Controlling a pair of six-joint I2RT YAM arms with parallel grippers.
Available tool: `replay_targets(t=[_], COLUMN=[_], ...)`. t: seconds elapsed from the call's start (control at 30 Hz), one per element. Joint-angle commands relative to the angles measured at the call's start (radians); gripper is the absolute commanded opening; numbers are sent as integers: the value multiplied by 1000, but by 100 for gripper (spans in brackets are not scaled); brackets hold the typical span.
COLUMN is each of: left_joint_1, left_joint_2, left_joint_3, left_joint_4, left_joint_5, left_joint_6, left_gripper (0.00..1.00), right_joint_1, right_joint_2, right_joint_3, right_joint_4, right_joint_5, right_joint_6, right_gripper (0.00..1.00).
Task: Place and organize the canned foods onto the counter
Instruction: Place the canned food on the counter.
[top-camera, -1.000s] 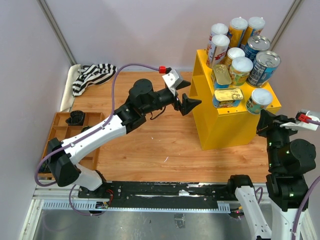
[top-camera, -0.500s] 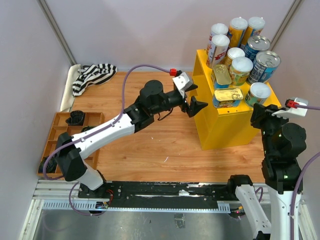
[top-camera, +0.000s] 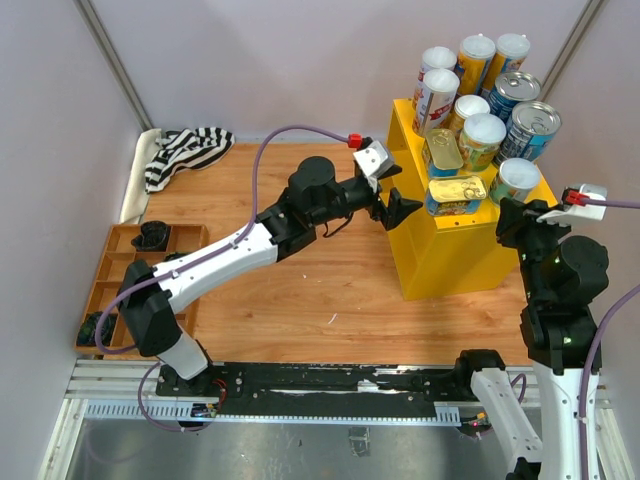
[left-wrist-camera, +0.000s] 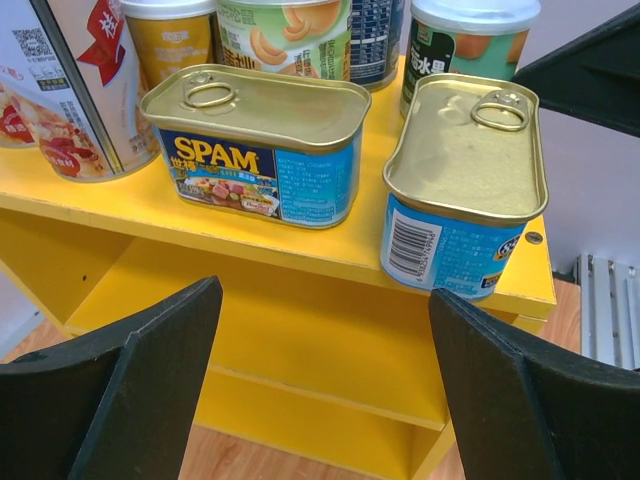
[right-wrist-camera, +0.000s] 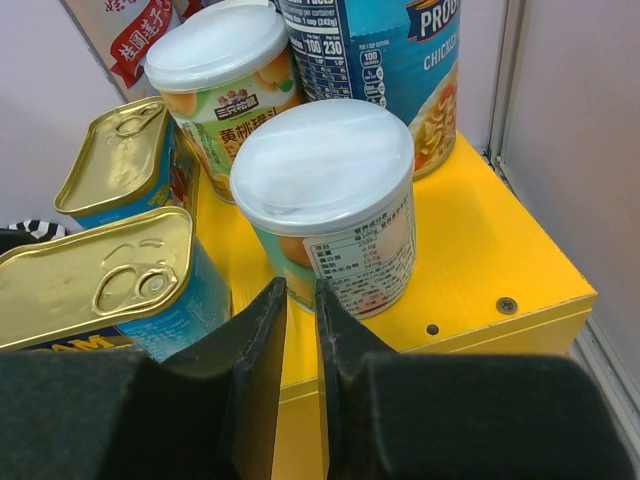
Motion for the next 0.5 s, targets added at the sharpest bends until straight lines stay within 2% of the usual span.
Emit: replay_targets(t=[0.0,0.23,0.37,0.47], left_joint_1=[-17,-27,-33,-36], left_joint_2=[17,45,66,80], left_joint_3=[50,85,105,123], left_joint_4=[24,9,-1,-10], left_joint_5=[-9,-7,-10,-13], left_joint_6=[14,18,20,24], left_gripper=[89,89,89,89], right_joint_1=[-23,-23,-22,-23], right_joint_2=[-18,-37,-61,-100], right_joint_3=[-2,21,45,51], right_joint_4=[37,22,23,35], right_joint_5=[-38,-142,-252,-256], right_joint_6=[-20,-29,-47,-58], right_gripper=[19,23,35,41])
